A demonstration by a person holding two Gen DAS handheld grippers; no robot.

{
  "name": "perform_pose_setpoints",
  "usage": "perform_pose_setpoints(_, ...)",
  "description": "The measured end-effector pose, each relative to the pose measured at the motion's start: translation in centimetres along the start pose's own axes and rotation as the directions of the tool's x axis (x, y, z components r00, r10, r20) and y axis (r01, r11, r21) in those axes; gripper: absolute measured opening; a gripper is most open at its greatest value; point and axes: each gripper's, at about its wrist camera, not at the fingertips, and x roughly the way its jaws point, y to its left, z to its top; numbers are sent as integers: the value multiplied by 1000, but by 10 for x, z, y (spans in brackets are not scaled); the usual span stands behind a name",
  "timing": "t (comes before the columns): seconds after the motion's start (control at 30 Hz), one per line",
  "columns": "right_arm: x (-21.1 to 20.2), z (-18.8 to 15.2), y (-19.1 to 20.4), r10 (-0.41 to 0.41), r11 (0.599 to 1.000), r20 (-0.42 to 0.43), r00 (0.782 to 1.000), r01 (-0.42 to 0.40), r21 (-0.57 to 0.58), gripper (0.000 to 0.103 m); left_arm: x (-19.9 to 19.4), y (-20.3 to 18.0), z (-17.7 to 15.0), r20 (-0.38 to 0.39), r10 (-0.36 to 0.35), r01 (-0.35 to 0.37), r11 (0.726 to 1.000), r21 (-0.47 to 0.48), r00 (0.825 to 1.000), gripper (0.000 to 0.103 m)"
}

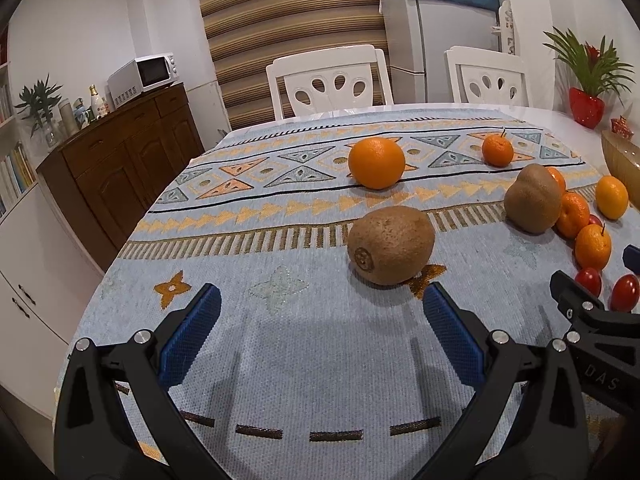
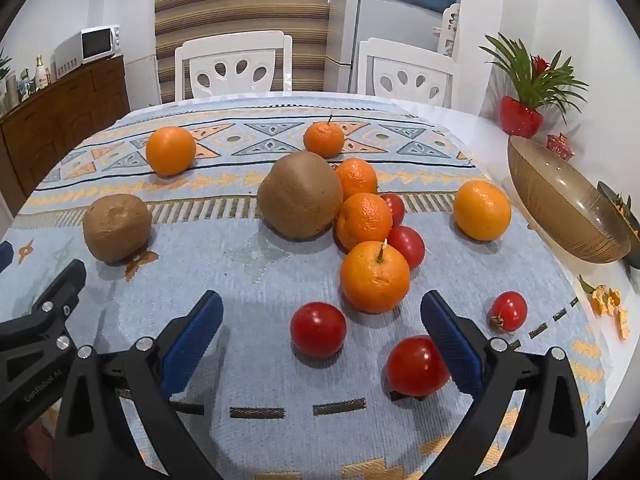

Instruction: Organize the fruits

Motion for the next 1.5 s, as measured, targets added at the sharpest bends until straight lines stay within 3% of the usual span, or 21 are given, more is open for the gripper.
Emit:
perform_pose_setpoints(0.67,9,-1,7,-4,1000,-38,999,3,-29,98,-3,1,1,4,-9,9,1000,-8,1000,100)
perform_pose_setpoints(0.87,1,0,-7,51,999,-13,999,-50,19,98,-5,4,1,16,-50,50,999,-13,999,100)
perform_pose_setpoints(0.97,-10,1,-17,97,995,11,995,-97,27,98,-8,2,5,1,-112,112,994,20,994,100)
perform_pose_setpoints(1.07,-27,0,-36,57,998,44,997,-58,3,98,-18,4,12,-15,-206,207,977,43,978,100)
perform_pose_setpoints(1.23,-40,-8,-97,104,991,14,995,-105,83,94,-31,1,29,-48,-337,340,937,83,940,100)
perform_pose_setpoints(1.37,-39,-17,-136,131,982,-38,991,-125,139,78,-23,-2,34,-122,-448,456,888,57,886,98)
perform_pose_setpoints(1.5,-34,-21,-145,140,983,-71,988,-130,127,61,-16,-19,35,-178,-541,552,834,19,822,91)
